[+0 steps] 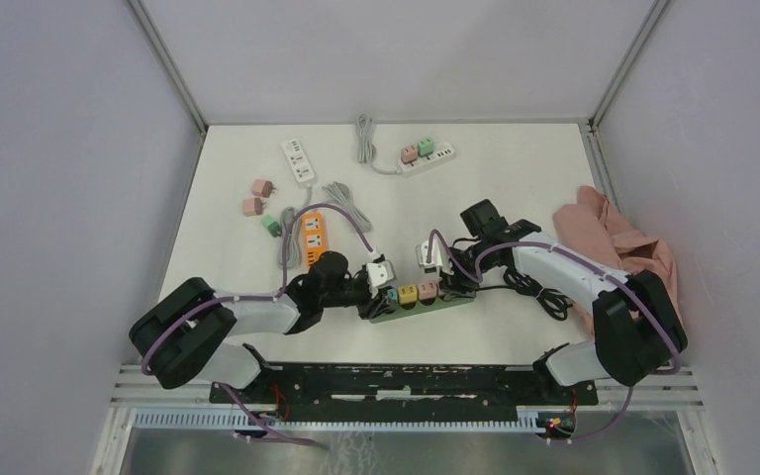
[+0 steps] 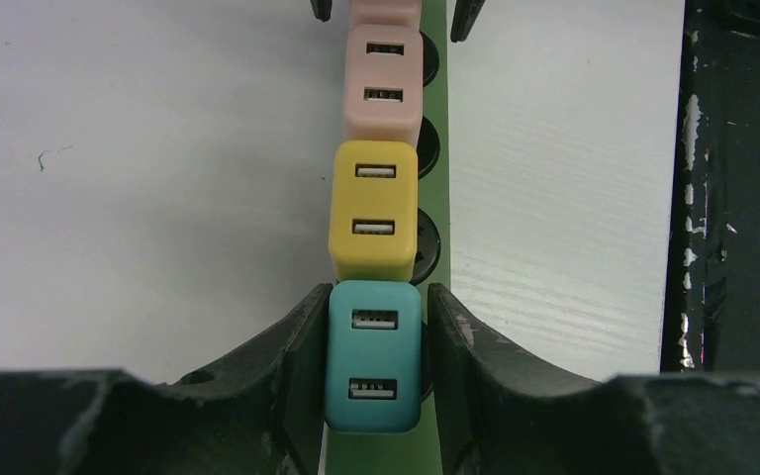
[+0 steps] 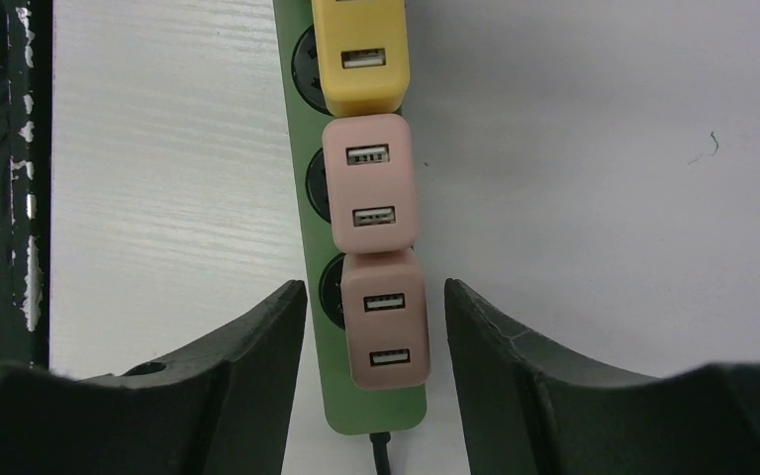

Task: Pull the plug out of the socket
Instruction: Remove the plug from the socket.

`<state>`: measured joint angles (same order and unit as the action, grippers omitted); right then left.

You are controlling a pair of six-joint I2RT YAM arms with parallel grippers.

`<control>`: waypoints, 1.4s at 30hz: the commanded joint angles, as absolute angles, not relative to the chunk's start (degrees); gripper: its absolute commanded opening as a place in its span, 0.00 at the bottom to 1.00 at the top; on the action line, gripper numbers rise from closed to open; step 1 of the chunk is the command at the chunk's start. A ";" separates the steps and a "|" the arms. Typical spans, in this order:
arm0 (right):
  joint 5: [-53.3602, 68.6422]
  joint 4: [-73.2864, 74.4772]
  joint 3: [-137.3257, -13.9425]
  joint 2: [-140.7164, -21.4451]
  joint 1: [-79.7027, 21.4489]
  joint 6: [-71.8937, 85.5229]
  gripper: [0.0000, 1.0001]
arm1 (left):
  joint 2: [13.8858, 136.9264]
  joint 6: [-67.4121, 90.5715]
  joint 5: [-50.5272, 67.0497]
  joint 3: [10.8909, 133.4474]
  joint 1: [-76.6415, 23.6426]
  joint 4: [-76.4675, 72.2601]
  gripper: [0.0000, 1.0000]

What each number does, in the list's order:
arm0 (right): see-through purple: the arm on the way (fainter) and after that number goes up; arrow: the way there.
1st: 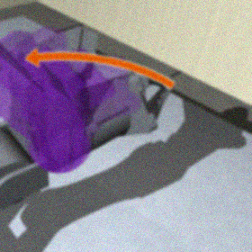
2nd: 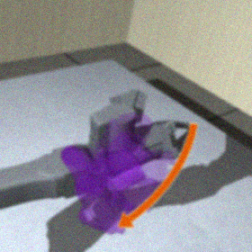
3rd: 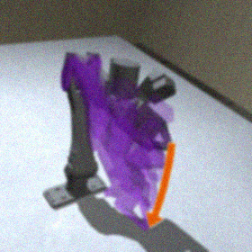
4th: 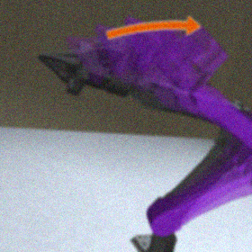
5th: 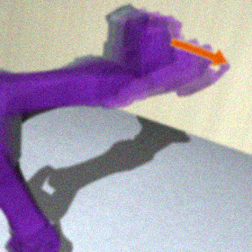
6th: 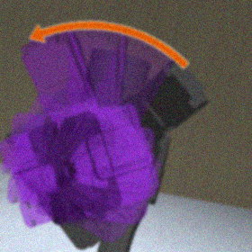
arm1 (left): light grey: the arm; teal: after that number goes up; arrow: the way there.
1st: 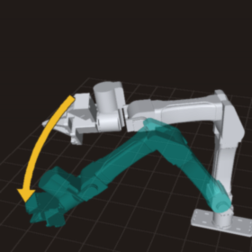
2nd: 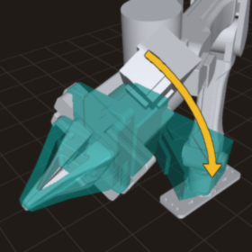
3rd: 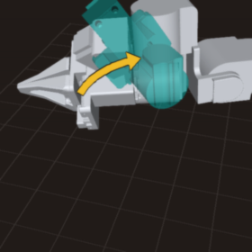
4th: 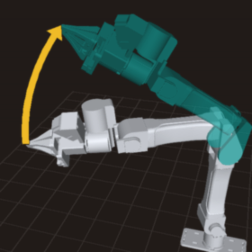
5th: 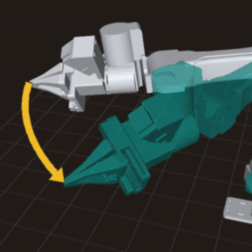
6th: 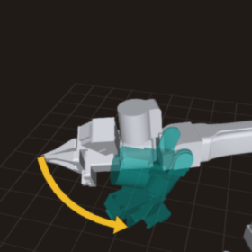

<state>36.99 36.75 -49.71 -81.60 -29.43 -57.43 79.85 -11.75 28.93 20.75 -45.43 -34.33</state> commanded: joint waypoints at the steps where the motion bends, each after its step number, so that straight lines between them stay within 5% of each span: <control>1: 36.15 37.29 -51.15 -81.62 -29.68 -59.85 0.56 | 80.30 -15.06 27.42 22.79 -45.90 -34.46 0.44; 3: 36.34 37.43 -51.19 -82.09 -29.81 -60.10 0.51 | 80.40 -14.95 27.48 22.93 -46.01 -34.28 0.40; 9: 35.71 38.30 -51.90 -82.88 -31.14 -61.16 0.25 | 80.74 -14.93 27.17 23.53 -46.14 -32.45 0.05; 14: 39.85 39.26 -52.06 -82.53 -32.11 -61.35 0.00 | 81.13 -14.63 26.72 23.81 -46.44 -32.08 0.03; 21: 36.52 35.97 -53.78 -83.53 -31.10 -54.17 0.00 | 81.07 -14.35 25.24 22.10 -46.65 -33.08 0.03; 31: 37.68 45.69 -49.55 -81.80 -29.94 -73.42 0.00 | 80.92 -14.89 24.95 21.04 -46.59 -34.28 0.03; 42: 36.76 42.00 -55.75 -85.22 -29.47 -56.35 0.00 | 80.88 -14.77 24.34 21.08 -46.59 -33.33 0.03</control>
<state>34.68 40.53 -53.08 -84.49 -30.70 -60.58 80.01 -13.37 26.74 21.37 -46.26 -33.10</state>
